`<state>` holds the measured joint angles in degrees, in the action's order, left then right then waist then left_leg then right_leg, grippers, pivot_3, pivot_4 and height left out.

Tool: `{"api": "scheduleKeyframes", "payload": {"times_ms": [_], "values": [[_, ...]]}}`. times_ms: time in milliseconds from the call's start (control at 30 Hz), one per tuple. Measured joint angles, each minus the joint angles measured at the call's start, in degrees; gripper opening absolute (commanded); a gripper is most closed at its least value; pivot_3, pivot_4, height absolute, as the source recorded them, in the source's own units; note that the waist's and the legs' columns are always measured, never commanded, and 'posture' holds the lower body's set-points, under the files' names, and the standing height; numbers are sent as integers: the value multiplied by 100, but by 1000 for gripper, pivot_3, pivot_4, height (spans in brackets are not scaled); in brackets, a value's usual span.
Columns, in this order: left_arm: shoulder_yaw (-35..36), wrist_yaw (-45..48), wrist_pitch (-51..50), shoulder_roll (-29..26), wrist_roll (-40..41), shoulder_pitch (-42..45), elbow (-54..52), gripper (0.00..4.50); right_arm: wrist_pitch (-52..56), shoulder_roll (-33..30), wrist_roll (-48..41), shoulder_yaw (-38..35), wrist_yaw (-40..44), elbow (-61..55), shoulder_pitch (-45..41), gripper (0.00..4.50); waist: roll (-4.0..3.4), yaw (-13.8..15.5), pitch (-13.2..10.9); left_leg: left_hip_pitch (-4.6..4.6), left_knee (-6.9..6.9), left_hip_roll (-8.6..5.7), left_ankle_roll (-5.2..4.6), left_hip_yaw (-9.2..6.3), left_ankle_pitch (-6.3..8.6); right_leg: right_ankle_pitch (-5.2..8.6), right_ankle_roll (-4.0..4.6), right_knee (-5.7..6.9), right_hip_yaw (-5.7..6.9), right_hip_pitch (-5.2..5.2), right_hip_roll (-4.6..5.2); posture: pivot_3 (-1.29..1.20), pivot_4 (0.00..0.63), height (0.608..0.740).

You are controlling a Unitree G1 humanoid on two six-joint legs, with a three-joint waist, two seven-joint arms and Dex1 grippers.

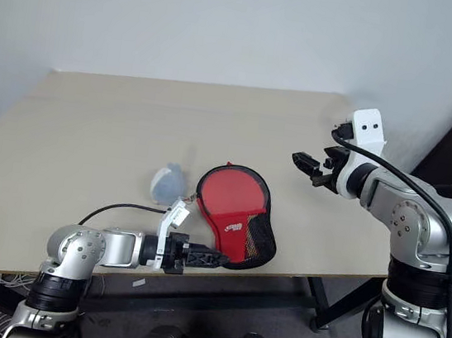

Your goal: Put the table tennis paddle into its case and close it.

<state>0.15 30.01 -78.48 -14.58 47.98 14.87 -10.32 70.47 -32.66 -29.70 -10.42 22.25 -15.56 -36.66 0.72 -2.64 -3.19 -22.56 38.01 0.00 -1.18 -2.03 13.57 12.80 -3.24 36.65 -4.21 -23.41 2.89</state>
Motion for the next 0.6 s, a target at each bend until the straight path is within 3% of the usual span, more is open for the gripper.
{"api": "scheduleKeyframes", "payload": {"times_ms": [500, 600], "values": [[69, -311, -230, 214, -22, 251, 226, 4293, 64, 83, -93, -1, -115, -101, 22, 4234, -1, -5, 1, 2, -1, -1, 0, -1, 0, 0, 0, 0, 0, 1, 1, 0, 0, 740], [144, -443, -467, 212, -25, 367, 276, 3737, 64, 83, -113, 0, -115, -101, 22, 4234, 0, -6, 1, 3, -3, 0, 0, -1, 0, 0, 0, 0, 0, 0, -1, 0, 0, 740]]}}
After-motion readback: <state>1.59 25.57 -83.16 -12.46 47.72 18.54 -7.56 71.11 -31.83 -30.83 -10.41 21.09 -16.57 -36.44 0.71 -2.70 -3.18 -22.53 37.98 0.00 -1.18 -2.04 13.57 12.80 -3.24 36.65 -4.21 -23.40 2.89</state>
